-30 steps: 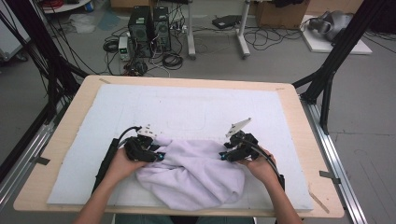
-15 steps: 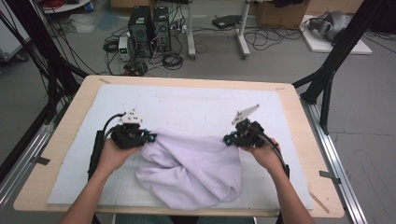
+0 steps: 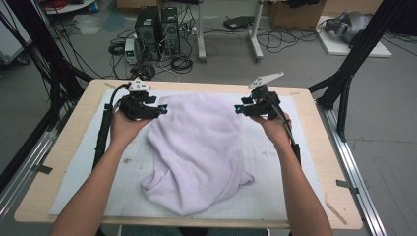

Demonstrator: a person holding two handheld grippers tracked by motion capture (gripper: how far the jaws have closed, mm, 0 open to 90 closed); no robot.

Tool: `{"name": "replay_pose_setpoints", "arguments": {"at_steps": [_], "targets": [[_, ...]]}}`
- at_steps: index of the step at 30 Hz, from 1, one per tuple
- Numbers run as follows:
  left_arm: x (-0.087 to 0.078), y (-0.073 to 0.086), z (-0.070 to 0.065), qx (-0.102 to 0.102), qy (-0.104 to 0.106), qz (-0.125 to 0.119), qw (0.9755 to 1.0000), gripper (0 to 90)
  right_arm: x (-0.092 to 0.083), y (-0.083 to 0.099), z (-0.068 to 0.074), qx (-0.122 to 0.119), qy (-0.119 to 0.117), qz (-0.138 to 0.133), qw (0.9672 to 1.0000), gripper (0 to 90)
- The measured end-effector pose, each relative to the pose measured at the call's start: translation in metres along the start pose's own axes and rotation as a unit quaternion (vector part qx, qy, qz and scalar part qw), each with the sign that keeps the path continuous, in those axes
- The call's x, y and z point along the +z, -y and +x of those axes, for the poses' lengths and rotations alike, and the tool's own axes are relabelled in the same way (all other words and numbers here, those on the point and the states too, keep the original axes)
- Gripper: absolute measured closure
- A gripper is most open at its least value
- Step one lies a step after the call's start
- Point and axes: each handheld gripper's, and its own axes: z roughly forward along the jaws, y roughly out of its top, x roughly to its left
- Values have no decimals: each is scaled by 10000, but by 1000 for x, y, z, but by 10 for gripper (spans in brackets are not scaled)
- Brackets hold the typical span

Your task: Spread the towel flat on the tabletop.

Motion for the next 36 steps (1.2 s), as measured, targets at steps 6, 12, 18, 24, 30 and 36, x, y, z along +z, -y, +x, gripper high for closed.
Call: {"name": "replay_pose_setpoints", "arguments": {"at_steps": [6,12,18,24,30,36], "targets": [[-5,42,-3,-154,280,224,9992,426,6,40,21,-13,-397,58,9992,511],[-20,71,-23,-116,558,148,9983,407,-5,64,44,-123,-601,-76,9981,472],[-36,98,-63,125,1040,134,9944,394,-20,97,86,-324,-950,-255,9946,443],[-35,119,-81,260,1439,471,9881,392,-25,117,115,-532,-1207,-307,9908,426],[-25,137,-98,541,1452,774,9849,510,-11,139,132,-648,-1287,-26,9896,449],[-30,133,-98,565,1411,612,9865,777,-3,137,134,-793,-1223,198,9891,717]]}}
